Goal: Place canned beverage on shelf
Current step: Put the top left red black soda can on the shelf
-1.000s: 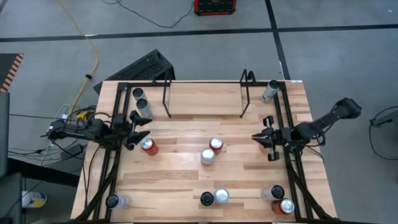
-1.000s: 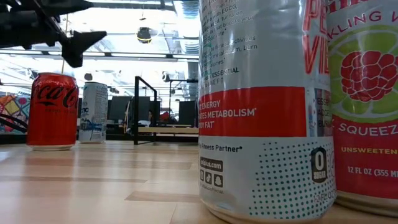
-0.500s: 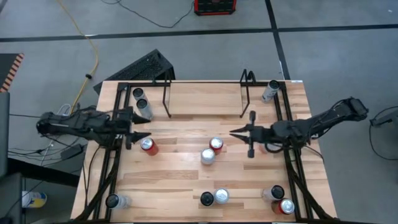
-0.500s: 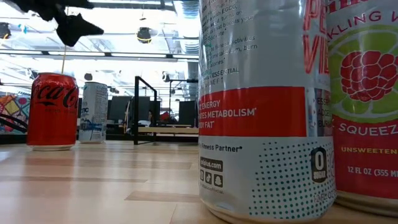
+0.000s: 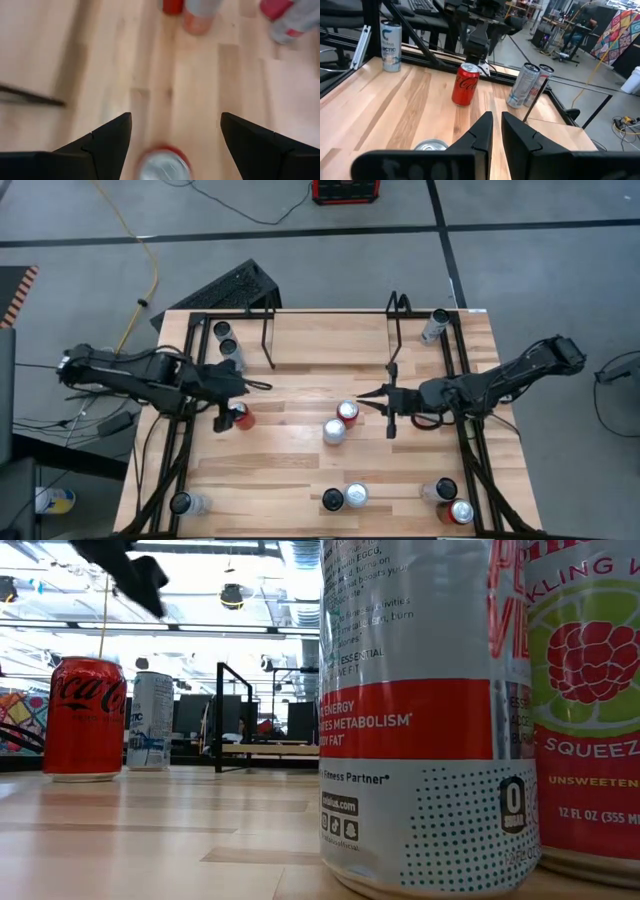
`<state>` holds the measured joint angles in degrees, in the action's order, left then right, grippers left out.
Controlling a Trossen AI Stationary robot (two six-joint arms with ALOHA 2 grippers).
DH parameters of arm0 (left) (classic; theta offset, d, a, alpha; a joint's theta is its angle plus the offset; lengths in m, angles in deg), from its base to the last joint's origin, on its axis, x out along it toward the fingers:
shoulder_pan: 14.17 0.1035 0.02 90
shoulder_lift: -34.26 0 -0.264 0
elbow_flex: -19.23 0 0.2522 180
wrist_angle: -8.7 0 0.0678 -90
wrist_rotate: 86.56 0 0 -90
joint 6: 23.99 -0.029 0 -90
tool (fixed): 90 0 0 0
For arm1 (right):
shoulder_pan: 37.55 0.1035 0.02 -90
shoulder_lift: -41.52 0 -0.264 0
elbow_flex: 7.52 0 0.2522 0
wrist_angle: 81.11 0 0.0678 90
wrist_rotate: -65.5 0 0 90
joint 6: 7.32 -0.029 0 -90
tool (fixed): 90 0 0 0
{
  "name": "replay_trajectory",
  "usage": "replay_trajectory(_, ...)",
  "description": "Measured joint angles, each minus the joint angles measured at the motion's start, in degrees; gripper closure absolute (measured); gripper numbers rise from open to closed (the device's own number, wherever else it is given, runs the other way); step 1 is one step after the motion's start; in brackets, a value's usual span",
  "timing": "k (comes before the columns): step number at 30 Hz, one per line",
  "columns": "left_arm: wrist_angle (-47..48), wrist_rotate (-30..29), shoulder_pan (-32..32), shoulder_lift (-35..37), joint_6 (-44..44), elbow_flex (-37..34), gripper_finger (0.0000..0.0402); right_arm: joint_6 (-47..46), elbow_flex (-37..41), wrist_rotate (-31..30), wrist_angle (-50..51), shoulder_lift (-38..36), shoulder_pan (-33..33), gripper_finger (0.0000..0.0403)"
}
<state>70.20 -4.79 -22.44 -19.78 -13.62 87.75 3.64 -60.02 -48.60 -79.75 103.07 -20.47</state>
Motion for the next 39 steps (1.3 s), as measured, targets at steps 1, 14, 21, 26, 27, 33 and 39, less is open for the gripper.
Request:
replay_trajectory(1, -1.74, -1.45, 0.02, -0.89, -2.06, 0.0, 0.0111, 0.0, 0.0, 0.01, 0.01, -0.01, 0.01, 0.0337)
replay_trajectory(14, -8.17, -2.2, 0.04, -9.65, -8.1, 0.2, 0.0101, 0.0, 0.0, -0.01, 0.47, -0.08, 0.87, 0.0337)
replay_trajectory(21, -8.21, -2.17, 0.04, -9.7, -7.77, 0.2, 0.0067, 1.38, 0.0, 0.01, 2.72, -0.08, 0.94, 0.0334)
replay_trajectory(26, -3.96, -1.17, 0.04, -9.35, -9.75, 1.85, 0.0051, 1.52, 0.0, 0.0, 3.04, -0.08, 0.87, 0.0297)
replay_trajectory(27, -2.15, -1.24, 0.04, -9.35, -9.41, 2.86, 0.005, 1.53, 0.0, -0.01, 3.04, -0.08, 0.87, 0.0284)
replay_trajectory(33, 11.84, -0.72, -0.44, -8.89, 1.71, 6.18, 0.0049, 1.46, 0.0, -3.07, 3.01, -0.08, 0.92, 0.0176)
replay_trajectory(39, 18.57, -0.56, -3.67, -8.42, 10.04, 3.31, 0.0049, 1.46, 0.0, -3.02, 3.02, -0.08, 0.87, 0.0097)
